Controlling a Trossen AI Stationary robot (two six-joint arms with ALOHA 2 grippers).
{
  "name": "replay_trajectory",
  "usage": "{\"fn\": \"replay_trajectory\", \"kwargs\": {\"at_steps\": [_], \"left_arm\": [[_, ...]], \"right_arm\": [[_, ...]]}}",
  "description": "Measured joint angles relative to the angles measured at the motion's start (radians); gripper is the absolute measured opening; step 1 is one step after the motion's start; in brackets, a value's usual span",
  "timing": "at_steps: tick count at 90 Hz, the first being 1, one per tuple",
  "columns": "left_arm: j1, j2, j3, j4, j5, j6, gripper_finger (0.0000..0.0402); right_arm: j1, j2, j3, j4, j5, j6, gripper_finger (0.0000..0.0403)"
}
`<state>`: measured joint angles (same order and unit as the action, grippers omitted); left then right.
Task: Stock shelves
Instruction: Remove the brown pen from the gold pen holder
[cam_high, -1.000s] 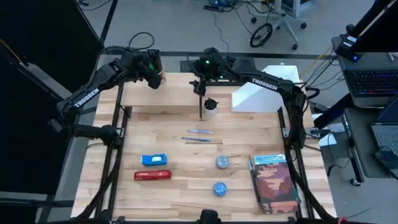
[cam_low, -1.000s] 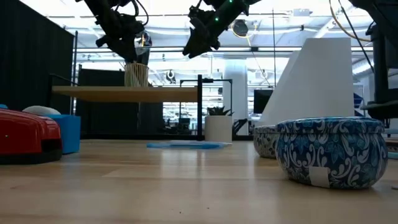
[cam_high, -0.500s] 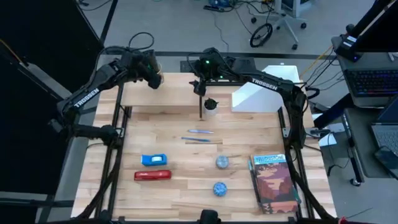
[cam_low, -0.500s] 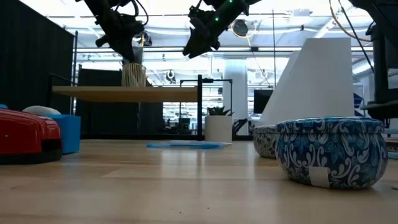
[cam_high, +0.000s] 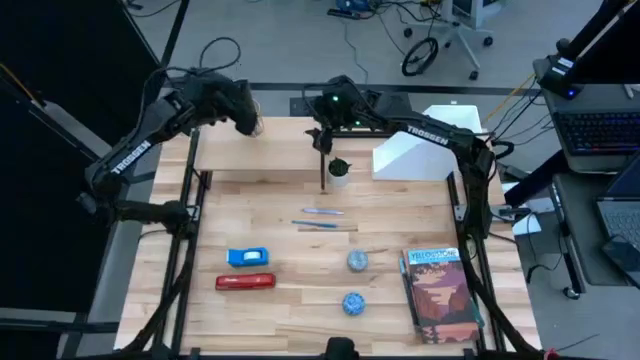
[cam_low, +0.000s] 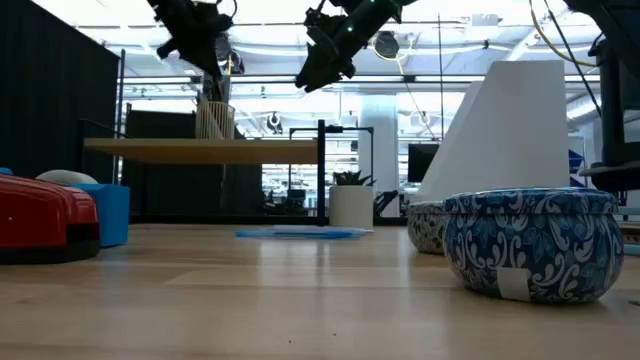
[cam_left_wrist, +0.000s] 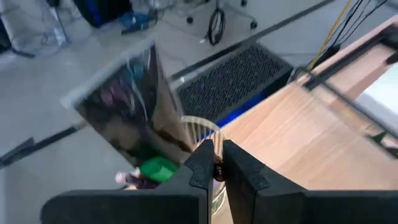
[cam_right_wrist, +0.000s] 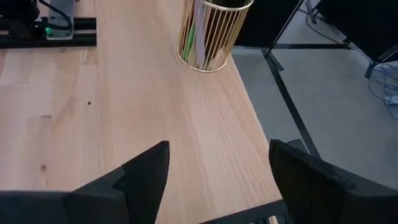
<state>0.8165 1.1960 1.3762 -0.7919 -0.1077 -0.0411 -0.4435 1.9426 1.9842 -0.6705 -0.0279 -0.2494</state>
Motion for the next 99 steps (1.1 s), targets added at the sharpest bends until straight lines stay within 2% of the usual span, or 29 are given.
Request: {"fn": "replay_trajectory", "kwargs": {"at_steps": [30,44,62,85,99], "left_arm": [[-0.053,-0.008,0.179,-0.124,0.079,0.003,0.0012],[-0.085,-0.035,0.225,-0.146,0.082,0.004,0.0012],[-0.109,-0.076,0.245,-0.145,0.089,0.016,0.0012],[-0.119,-0.086,0.245,-0.146,0.273,0.053,0.0012],[-0.121,-0.086,0.245,-0.146,0.371,0.096,0.0012]], "right_arm": [[0.001,-0.008,0.001,-0.01,0.0,-0.04,0.0256],[0.014,-0.016,0.001,0.044,0.001,-0.096,0.0256],[0.042,-0.031,0.002,0.173,-0.001,-0.056,0.0256],[0.143,-0.033,0.002,0.423,-0.009,0.0,0.0273],[0.208,-0.033,0.002,0.477,0.002,0.002,0.0282]]}}
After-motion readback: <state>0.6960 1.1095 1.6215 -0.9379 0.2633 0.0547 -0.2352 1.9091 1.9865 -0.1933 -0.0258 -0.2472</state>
